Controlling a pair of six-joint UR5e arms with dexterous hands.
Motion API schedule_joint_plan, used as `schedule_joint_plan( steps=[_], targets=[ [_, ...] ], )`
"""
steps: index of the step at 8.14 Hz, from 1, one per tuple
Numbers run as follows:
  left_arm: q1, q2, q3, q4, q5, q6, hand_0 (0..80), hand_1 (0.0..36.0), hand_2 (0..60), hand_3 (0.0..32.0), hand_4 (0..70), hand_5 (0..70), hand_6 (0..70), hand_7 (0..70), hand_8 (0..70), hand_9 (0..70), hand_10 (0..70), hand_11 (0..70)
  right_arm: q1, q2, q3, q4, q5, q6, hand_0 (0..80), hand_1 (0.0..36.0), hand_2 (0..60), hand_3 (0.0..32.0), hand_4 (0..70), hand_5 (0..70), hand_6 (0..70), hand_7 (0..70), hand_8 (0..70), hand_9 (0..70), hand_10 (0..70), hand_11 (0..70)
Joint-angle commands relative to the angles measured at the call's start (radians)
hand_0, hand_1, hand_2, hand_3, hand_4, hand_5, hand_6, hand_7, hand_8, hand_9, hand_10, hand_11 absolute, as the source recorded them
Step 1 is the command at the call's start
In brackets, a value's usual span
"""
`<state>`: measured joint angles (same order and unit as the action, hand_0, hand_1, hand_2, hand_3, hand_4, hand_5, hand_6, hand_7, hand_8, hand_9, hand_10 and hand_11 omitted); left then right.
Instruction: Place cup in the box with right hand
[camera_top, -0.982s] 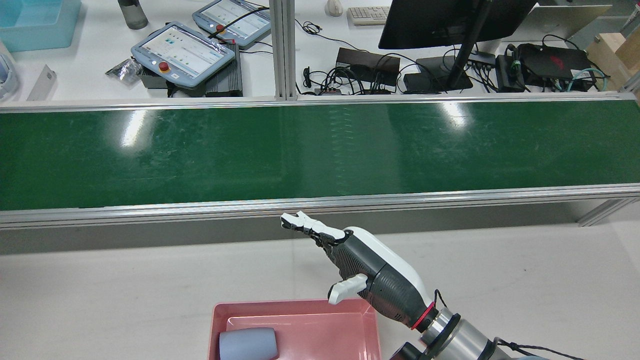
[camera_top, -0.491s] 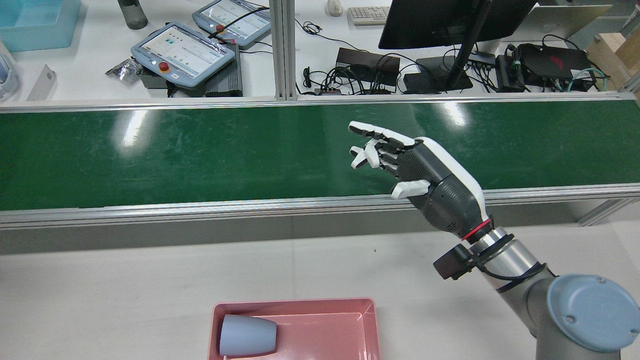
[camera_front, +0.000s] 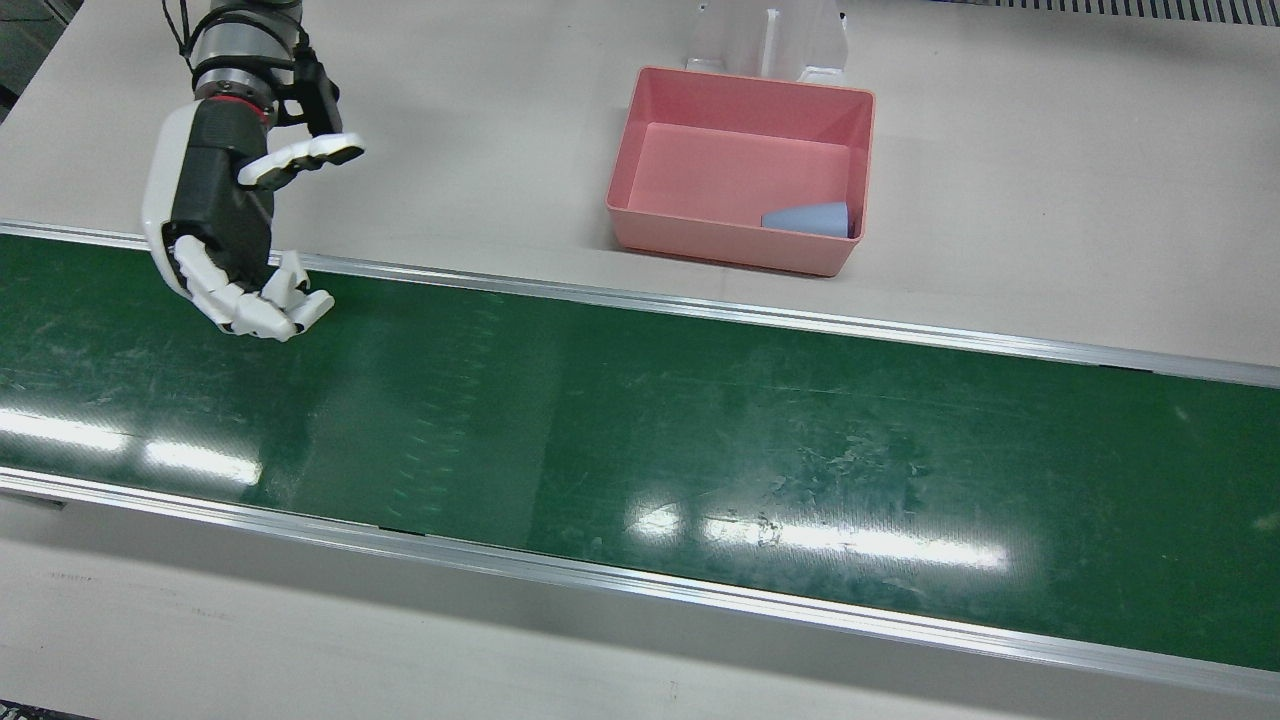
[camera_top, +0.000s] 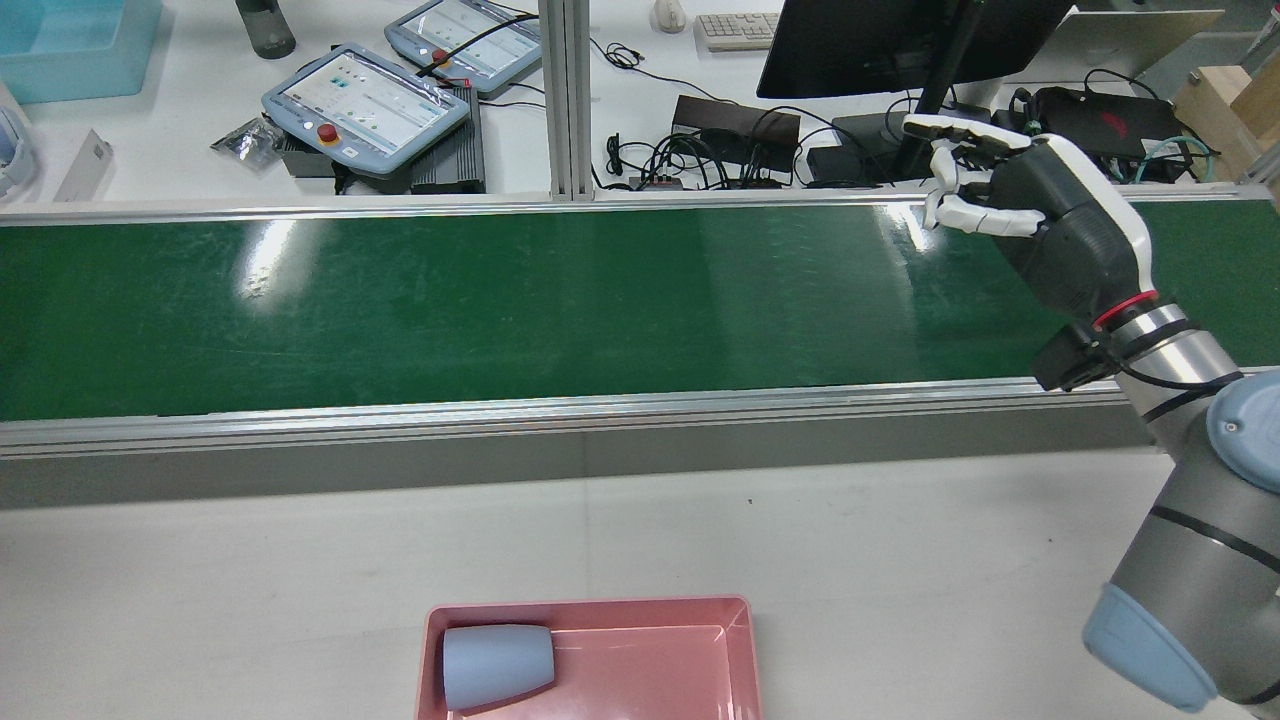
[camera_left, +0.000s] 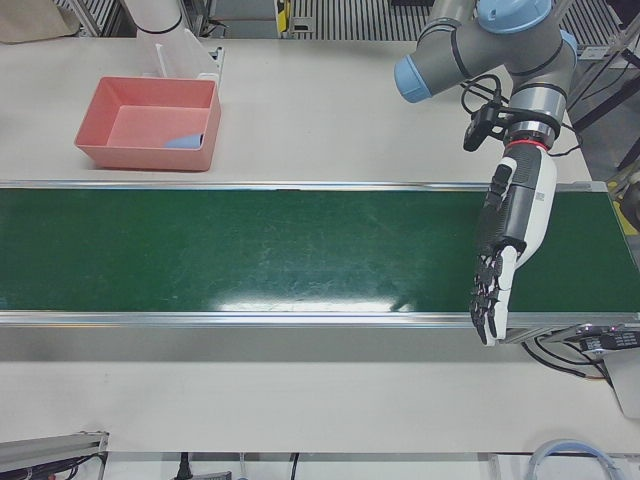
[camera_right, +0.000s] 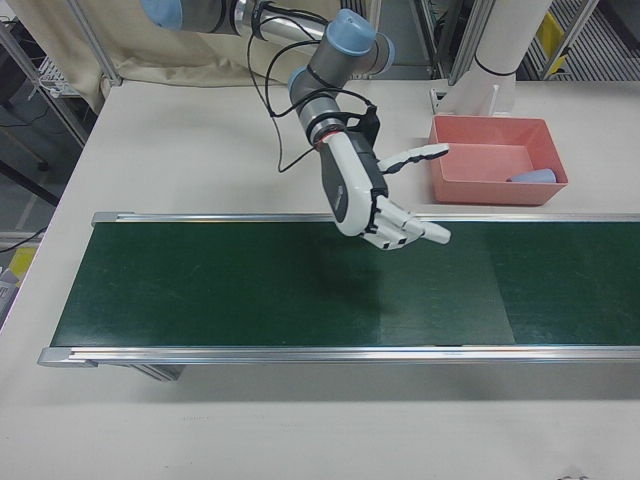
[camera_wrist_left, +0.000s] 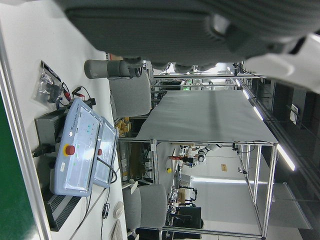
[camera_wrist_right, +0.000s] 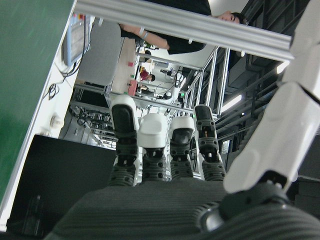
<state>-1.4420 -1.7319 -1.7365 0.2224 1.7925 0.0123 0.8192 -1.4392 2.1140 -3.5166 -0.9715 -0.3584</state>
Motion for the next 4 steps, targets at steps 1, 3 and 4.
schedule_joint_plan(
  steps=[1, 3, 4],
  targets=[
    [0.0, 0.0, -0.002, 0.0, -0.001, 0.0, 0.0, 0.0, 0.0, 0.0, 0.0, 0.0, 0.0, 0.0, 0.0, 0.0, 0.0, 0.0, 0.17, -0.018, -0.127, 0.011, -0.055, 0.016, 42.0, 5.2, 6.8, 0.0, 8.6, 11.5, 39.8, 70.0, 67.5, 70.0, 36.7, 51.7],
    [0.0, 0.0, -0.002, 0.0, -0.001, 0.0, 0.0, 0.0, 0.0, 0.0, 0.0, 0.0, 0.0, 0.0, 0.0, 0.0, 0.0, 0.0, 0.167, -0.02, -0.153, 0.013, -0.058, 0.016, 41.1, 4.6, 0.1, 0.0, 4.9, 7.5, 29.4, 70.0, 46.4, 70.0, 18.9, 27.6],
    [0.0, 0.0, 0.0, 0.0, -0.001, 0.0, 0.0, 0.0, 0.0, 0.0, 0.0, 0.0, 0.0, 0.0, 0.0, 0.0, 0.0, 0.0, 0.166, -0.021, -0.158, 0.013, -0.058, 0.016, 41.7, 7.5, 1.4, 0.0, 1.5, 4.0, 13.1, 51.6, 16.6, 29.8, 6.1, 9.0]
  ],
)
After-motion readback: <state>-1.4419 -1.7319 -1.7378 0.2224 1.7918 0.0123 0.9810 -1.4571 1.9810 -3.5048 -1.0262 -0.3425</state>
